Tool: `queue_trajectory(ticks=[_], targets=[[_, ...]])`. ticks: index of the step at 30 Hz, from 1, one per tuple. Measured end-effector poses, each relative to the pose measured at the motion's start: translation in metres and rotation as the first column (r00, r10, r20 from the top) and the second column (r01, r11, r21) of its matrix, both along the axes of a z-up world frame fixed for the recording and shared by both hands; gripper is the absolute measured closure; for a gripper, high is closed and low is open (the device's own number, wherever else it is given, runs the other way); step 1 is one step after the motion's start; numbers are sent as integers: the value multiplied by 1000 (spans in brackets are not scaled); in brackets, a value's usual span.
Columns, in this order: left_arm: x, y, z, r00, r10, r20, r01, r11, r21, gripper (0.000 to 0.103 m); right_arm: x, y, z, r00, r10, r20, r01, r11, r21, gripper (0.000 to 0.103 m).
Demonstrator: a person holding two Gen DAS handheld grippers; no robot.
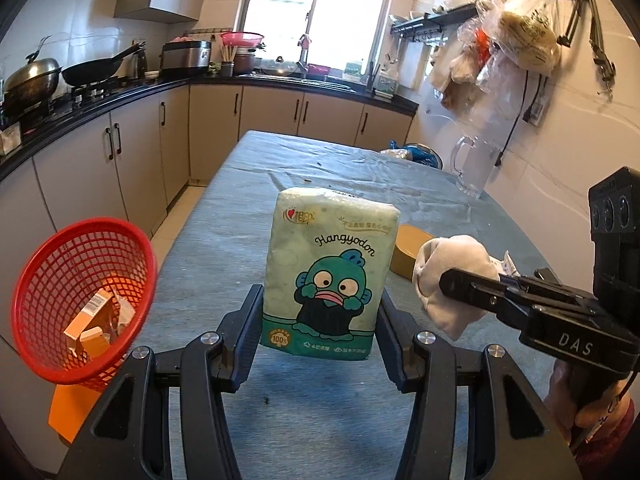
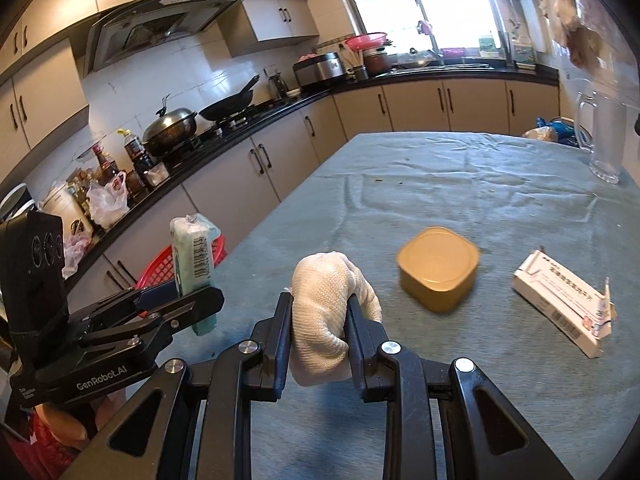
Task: Collect trash
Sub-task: 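Carry the tissue pack with the left tool while the right tool carries the cloth to the basket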
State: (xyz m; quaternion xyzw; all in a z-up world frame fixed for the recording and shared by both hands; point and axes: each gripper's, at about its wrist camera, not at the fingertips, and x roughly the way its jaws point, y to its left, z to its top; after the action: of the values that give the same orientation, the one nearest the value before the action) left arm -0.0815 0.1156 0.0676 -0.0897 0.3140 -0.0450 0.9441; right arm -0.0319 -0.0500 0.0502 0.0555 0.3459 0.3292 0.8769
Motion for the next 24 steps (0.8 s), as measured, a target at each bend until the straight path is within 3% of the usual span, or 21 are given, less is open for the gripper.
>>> queue_trajectory(ticks=[24], targets=[[-25,109,-3,982,188,36,-185,981,-64,52,5,102,10,989,147,-25,-148,987,-56,76]])
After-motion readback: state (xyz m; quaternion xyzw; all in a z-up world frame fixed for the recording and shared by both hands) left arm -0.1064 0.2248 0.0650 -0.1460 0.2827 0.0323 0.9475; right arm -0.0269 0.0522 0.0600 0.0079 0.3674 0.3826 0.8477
